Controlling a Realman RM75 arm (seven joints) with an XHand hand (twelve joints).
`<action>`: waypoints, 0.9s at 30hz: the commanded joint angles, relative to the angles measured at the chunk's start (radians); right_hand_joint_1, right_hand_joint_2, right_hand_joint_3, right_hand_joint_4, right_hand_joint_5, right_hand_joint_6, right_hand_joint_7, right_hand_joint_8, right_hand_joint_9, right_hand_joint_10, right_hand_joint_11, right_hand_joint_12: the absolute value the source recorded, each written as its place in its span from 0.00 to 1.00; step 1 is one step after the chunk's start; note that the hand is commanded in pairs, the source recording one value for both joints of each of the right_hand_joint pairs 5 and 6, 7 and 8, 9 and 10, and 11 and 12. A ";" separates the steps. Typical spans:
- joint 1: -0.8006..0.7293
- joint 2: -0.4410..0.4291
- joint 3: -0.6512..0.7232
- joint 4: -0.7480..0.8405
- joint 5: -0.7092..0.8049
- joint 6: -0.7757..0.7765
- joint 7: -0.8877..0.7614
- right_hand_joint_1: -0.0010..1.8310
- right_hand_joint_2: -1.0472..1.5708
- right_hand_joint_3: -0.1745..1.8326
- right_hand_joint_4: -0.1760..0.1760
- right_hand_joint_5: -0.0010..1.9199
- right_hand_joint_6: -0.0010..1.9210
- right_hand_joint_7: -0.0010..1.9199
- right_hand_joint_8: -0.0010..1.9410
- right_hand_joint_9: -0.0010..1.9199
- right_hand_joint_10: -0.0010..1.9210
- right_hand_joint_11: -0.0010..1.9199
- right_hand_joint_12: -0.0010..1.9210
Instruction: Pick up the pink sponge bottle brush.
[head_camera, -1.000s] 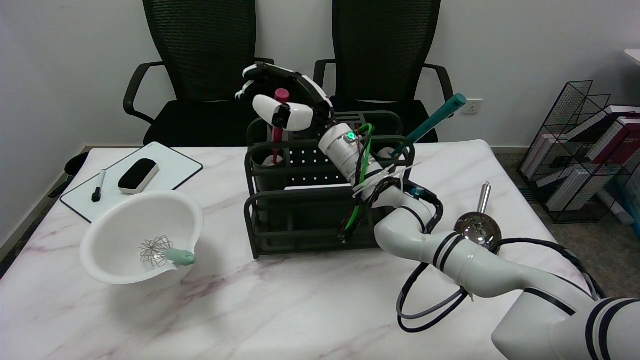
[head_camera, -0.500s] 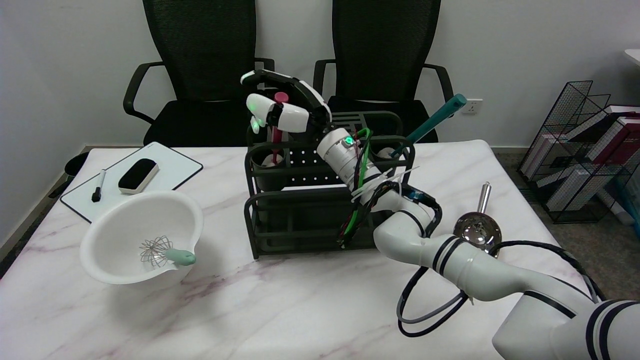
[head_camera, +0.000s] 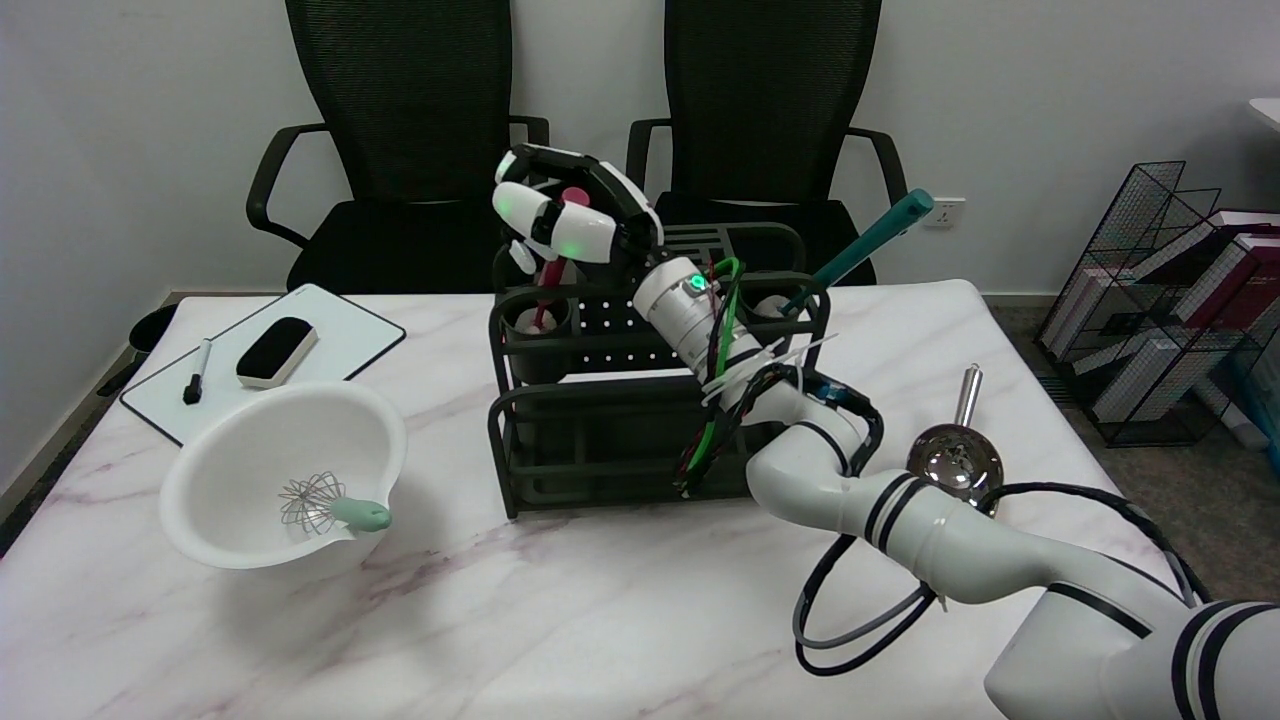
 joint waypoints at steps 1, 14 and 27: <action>-0.003 -0.002 0.017 0.034 0.000 -0.001 -0.005 0.56 0.91 0.40 0.50 1.00 1.00 0.99 0.97 0.91 0.91 0.82 0.82; 0.011 0.011 0.010 0.083 -0.011 -0.050 -0.006 0.58 0.81 0.45 0.50 1.00 1.00 1.00 0.99 0.99 0.99 0.92 0.91; 0.007 0.012 0.010 0.083 -0.008 -0.049 -0.006 0.61 0.43 0.54 0.50 1.00 1.00 1.00 0.99 0.99 0.99 0.91 0.91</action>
